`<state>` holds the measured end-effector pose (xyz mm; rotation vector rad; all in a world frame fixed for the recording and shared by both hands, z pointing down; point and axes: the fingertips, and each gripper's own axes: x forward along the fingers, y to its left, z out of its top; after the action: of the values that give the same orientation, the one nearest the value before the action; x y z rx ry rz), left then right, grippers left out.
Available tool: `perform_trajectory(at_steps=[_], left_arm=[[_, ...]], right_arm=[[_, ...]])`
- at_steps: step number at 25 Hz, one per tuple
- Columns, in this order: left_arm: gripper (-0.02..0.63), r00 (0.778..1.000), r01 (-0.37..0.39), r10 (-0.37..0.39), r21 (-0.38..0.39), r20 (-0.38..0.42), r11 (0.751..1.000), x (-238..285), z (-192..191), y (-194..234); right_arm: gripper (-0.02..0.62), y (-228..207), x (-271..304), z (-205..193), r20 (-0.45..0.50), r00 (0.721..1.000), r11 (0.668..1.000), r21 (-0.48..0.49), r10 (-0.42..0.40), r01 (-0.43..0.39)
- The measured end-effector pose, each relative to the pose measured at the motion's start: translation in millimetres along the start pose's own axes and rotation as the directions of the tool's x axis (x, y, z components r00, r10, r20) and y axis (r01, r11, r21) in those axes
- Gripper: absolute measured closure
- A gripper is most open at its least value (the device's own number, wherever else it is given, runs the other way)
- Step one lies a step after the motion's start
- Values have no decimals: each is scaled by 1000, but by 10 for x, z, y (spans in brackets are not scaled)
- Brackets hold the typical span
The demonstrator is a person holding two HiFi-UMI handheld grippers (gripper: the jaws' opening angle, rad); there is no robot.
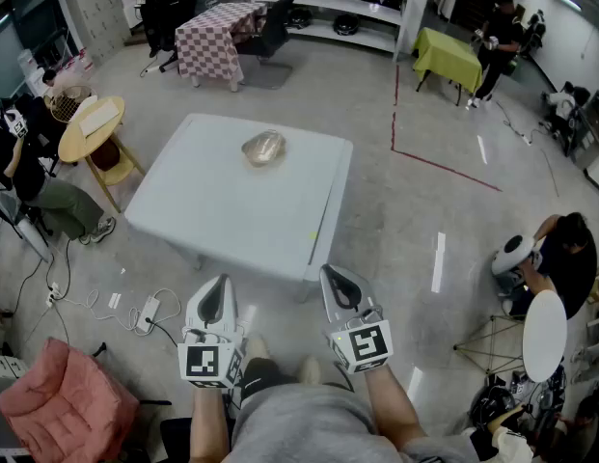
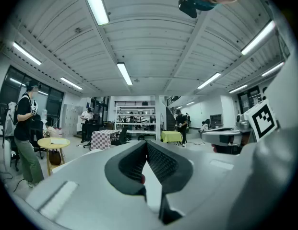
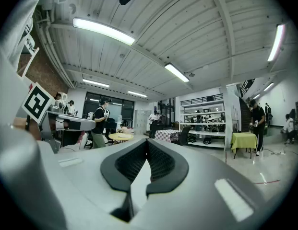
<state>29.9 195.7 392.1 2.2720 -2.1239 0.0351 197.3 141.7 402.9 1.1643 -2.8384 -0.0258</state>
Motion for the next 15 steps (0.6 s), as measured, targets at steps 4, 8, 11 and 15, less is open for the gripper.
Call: perform_trajectory(at_steps=[4, 8, 11, 15], left_arm=[[594, 1000, 11, -11, -3, -5, 1000, 112, 8, 55], [594, 1000, 22, -22, -5, -16, 1000, 295, 18, 214], [594, 999, 32, -32, -3, -25, 999, 477, 22, 354], [594, 998, 49, -49, -8, -33, 999, 701, 34, 569]], right_arm=[[592, -23, 125, 12, -5, 1000, 1000, 5, -8, 8], [592, -43, 363, 28, -9, 1000, 999, 29, -21, 21], [592, -70, 594, 31, -18, 999, 999, 29, -28, 28], [592, -47, 898, 69, -21, 999, 999, 28, -35, 36]])
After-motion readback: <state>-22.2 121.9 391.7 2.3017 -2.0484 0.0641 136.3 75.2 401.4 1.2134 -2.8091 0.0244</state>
